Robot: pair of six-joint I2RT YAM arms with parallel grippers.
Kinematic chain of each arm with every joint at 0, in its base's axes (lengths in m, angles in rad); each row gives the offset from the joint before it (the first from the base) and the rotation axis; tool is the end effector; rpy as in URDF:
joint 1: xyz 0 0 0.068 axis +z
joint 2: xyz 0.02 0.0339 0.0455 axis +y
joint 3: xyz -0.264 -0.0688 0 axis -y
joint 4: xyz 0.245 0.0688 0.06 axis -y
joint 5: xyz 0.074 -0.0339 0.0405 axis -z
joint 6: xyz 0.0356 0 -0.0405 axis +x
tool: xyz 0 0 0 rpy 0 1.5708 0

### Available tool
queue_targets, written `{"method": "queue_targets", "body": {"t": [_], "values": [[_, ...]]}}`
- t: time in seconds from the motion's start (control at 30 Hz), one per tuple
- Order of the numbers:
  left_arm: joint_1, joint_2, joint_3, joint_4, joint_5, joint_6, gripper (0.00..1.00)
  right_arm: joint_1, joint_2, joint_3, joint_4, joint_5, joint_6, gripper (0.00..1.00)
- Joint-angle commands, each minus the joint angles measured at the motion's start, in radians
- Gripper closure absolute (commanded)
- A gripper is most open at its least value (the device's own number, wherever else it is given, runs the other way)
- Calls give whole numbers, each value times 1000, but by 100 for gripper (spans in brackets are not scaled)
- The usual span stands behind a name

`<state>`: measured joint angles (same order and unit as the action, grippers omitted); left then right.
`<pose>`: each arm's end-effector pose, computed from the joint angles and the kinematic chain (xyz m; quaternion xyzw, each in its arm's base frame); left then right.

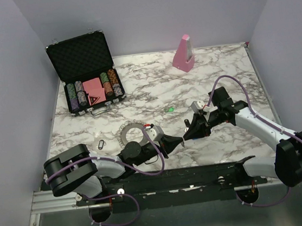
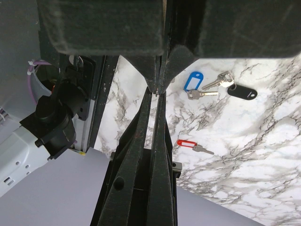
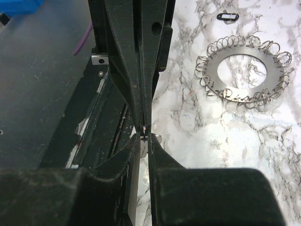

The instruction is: Put the keys on the keyring

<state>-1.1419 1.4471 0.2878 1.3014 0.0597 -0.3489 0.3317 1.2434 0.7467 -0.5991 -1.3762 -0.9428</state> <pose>0.1016 -0.2272 0.1904 0.2737 0.5953 -0.5266 0.5417 0.1929 0.1034 0.2275 -0.5668 0.5145 0.5340 0.3590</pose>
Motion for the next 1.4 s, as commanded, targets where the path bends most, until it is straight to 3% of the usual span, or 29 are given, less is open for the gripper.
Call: {"method": "queue_targets", "body": {"t": [0.0,0.4,0.57,0.6,0.67,0.8,0.87,1.0,1.1,1.2,1.37], "values": [[-2,-19,10,289,-20,2,100,-2,7,-12,12,-1,4,81],[-1,-16,13,291,-21,-1,100,4,5,-3,-30,0,-45,99],[-2,-13,4,289,-27,-7,99,4,5,32,-97,20,-96,99],[-2,-19,-4,289,-34,-9,88,4,4,42,-108,31,-99,99],[-2,-43,-39,291,-78,-12,56,4,2,65,-136,66,-111,99],[-1,-175,-157,242,-148,16,31,3,-9,111,-241,208,-227,99],[1,-296,-193,106,-167,37,26,4,-10,144,-307,293,-310,99],[5,-603,-104,-507,-149,103,17,3,-31,223,-416,426,-457,99],[5,-701,-21,-793,-141,168,6,4,-27,278,-516,468,-608,99],[8,-740,-7,-858,-138,189,1,3,-19,307,-586,451,-732,99],[10,-691,-16,-791,-60,192,1,4,-27,293,-665,439,-947,99]]}}
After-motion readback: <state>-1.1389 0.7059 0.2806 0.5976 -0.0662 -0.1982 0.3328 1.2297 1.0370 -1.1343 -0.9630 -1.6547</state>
